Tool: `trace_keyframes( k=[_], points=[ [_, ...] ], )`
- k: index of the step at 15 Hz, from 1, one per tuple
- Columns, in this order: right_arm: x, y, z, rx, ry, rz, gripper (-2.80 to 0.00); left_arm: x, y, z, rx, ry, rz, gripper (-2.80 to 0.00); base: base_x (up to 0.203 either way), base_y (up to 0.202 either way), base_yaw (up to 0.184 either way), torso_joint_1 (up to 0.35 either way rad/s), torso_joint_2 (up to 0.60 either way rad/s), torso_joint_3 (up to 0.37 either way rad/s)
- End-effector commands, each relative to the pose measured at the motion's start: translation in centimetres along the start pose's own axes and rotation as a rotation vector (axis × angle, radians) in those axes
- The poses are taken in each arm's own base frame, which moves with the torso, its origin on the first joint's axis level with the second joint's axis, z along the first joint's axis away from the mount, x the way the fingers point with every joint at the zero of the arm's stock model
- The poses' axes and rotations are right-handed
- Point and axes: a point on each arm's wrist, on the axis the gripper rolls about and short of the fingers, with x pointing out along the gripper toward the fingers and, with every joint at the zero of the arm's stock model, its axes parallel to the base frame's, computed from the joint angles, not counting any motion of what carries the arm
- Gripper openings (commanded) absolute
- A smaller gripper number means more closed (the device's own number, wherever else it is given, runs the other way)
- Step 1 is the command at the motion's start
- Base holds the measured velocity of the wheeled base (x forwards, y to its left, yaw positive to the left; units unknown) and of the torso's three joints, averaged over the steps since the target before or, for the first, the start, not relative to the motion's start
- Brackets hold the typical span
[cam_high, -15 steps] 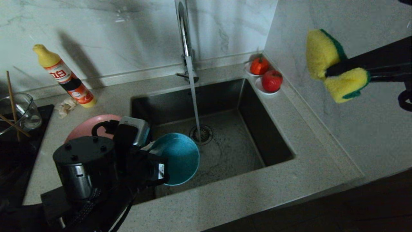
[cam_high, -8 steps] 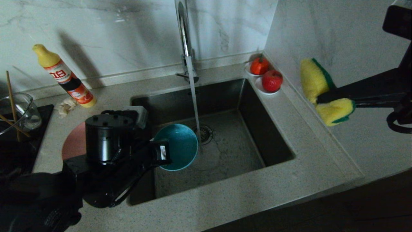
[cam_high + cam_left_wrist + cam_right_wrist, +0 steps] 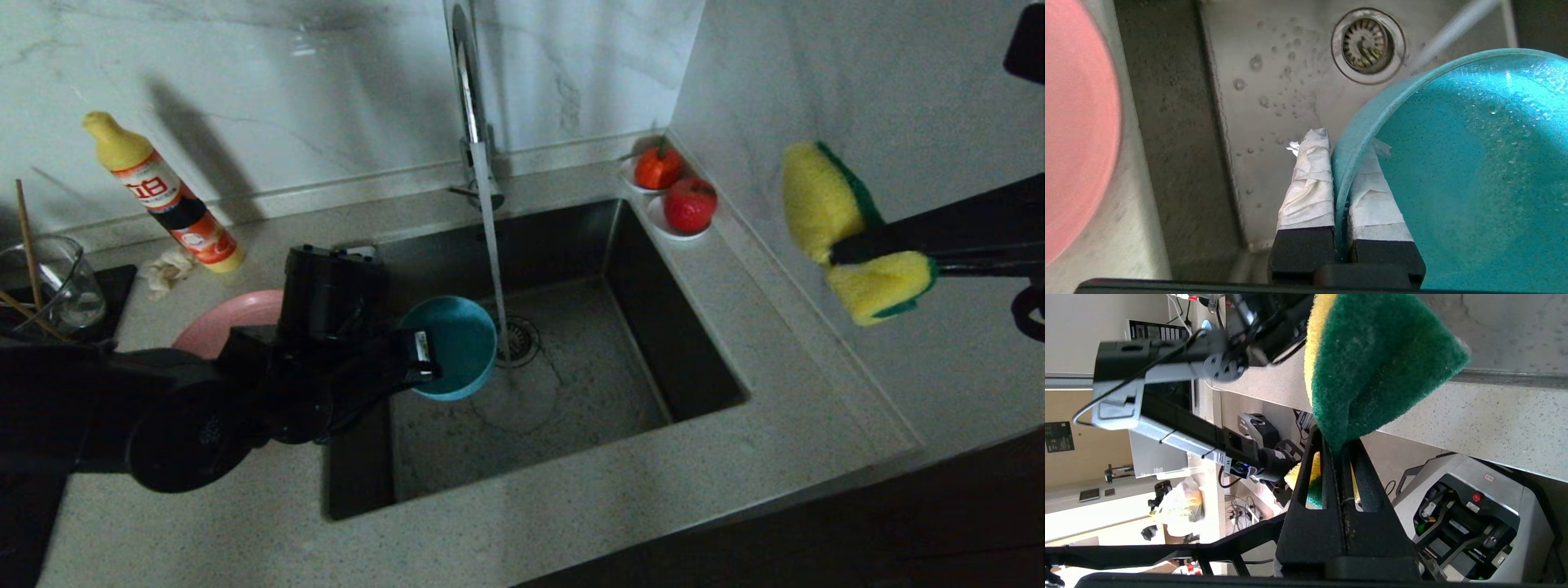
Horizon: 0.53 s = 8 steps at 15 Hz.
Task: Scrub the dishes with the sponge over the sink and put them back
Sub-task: Rinse the bowl
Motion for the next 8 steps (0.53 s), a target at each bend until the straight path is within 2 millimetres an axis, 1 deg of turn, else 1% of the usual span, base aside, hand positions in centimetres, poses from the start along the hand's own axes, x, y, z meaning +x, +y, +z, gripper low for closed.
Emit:
trace_keyframes(
  k=[1,3,8],
  points=[
    [0.0,0.0,-0.1,0.003,0.005,0.002,-2.80,2.6,-0.7,-0.3,-0.012,0.017,0.020,-2.80,0.000,0.000,0.000,0.000,0.00,0.000],
    [0.1,-0.1,-0.1,0.006,0.008,-0.001,-2.80,4.5,-1.3,-0.5,-0.020,0.022,0.030,-2.80,0.000,0.000,0.000,0.000,0.00,0.000],
    [0.8,-0.8,-0.5,0.015,0.026,-0.014,-2.80,8.0,-2.7,0.5,-0.109,-0.009,0.060,-2.80,0.000,0.000,0.000,0.000,0.00,0.000]
  ],
)
